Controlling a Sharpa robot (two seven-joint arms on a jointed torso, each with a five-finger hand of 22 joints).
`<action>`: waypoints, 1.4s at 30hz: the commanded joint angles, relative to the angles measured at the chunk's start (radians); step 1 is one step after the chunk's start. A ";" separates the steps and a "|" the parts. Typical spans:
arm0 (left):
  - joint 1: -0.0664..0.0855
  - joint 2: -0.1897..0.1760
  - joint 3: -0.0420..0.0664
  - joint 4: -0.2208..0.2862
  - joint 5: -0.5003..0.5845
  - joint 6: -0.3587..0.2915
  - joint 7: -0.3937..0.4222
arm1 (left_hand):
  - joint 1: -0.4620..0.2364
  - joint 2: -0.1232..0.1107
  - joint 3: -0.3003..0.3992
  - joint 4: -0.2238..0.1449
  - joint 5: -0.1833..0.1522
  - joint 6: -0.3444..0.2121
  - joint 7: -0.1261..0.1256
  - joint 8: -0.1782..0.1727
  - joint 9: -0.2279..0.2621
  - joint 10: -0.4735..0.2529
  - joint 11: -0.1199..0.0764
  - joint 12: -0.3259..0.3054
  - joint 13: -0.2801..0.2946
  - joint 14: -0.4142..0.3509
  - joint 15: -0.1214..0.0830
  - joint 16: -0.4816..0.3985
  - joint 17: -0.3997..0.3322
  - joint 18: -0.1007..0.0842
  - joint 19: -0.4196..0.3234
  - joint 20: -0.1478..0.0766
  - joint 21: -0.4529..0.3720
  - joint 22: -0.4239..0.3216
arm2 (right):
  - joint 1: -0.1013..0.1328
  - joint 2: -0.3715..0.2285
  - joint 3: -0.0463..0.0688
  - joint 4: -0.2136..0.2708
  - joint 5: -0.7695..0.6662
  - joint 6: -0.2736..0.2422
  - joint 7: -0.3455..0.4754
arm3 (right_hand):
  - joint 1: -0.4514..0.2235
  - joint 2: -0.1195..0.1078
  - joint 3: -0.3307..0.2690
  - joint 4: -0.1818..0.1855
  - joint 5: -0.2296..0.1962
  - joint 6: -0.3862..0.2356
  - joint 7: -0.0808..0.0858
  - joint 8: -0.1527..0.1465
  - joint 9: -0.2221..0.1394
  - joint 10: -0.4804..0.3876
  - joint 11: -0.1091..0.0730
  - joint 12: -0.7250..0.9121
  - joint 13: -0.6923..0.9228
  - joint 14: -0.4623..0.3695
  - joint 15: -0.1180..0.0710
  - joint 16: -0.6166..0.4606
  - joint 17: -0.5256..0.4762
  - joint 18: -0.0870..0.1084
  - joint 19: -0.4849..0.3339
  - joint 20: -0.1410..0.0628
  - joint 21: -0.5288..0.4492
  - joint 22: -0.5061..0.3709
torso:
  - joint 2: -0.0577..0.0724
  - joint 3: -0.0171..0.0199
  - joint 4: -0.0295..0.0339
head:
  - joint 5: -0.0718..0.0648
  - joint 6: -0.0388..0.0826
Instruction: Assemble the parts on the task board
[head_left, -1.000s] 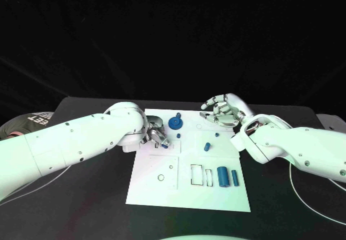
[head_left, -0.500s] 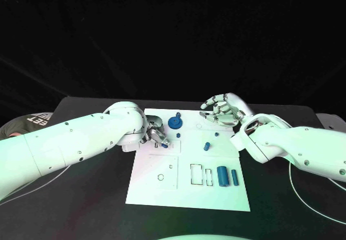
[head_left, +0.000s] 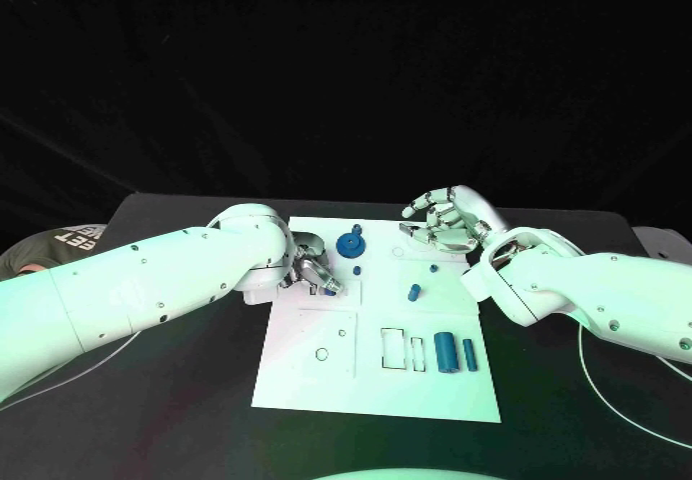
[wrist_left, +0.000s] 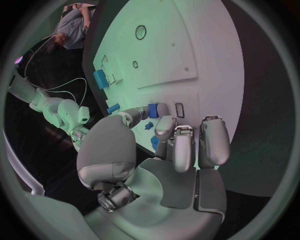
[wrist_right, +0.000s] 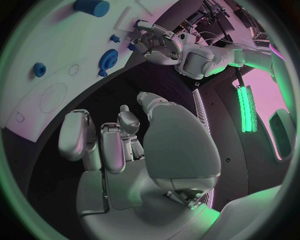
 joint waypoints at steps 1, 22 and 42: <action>-0.005 0.003 -0.003 0.001 0.000 0.042 -0.006 | -0.012 0.005 -0.015 0.006 -0.004 -0.001 0.008 0.001 -0.002 0.002 -0.008 0.005 0.002 0.101 -0.008 0.006 0.246 -0.013 0.008 -0.001 0.003 0.001 | -0.001 0.000 0.000 0.002 -0.007 0.003 0.005 | -0.012 0.000 -0.002 0.005 0.004 0.001 -0.004 0.001 -0.001 0.000 -0.002 -0.002 -0.002 0.035 -0.008 -0.005 0.000 0.005 -0.002 -0.002 -0.004 0.081 | 0.000 -0.0005 0.0002 | -0.001 0.001; -0.005 0.002 0.002 -0.011 -0.001 0.028 -0.007 | -0.019 0.027 -0.056 0.042 -0.004 0.002 0.008 -0.002 -0.004 0.003 -0.008 0.006 0.003 0.102 -0.008 0.007 0.248 -0.014 0.010 -0.001 0.004 0.005 | -0.001 0.001 0.000 0.000 -0.007 0.003 0.005 | -0.021 0.002 -0.003 0.007 0.003 0.001 -0.004 0.001 -0.002 0.001 -0.002 -0.001 -0.002 0.035 -0.008 -0.005 0.001 0.005 0.000 -0.002 -0.004 0.081 | 0.001 -0.0010 -0.0007 | -0.002 0.001; -0.005 0.003 0.003 -0.016 0.000 0.036 -0.008 | -0.021 0.022 -0.116 0.073 -0.008 0.004 0.009 -0.003 -0.004 0.004 -0.007 0.008 0.005 0.102 -0.008 0.008 0.251 -0.014 0.011 -0.001 0.005 0.008 | -0.001 -0.001 0.000 -0.001 -0.007 0.004 0.006 | -0.025 0.003 -0.003 0.007 0.002 0.001 -0.004 0.002 -0.002 0.001 -0.002 0.000 -0.002 0.036 -0.008 -0.005 0.001 0.005 0.000 -0.002 -0.005 0.081 | 0.000 -0.0013 0.0006 | -0.002 0.001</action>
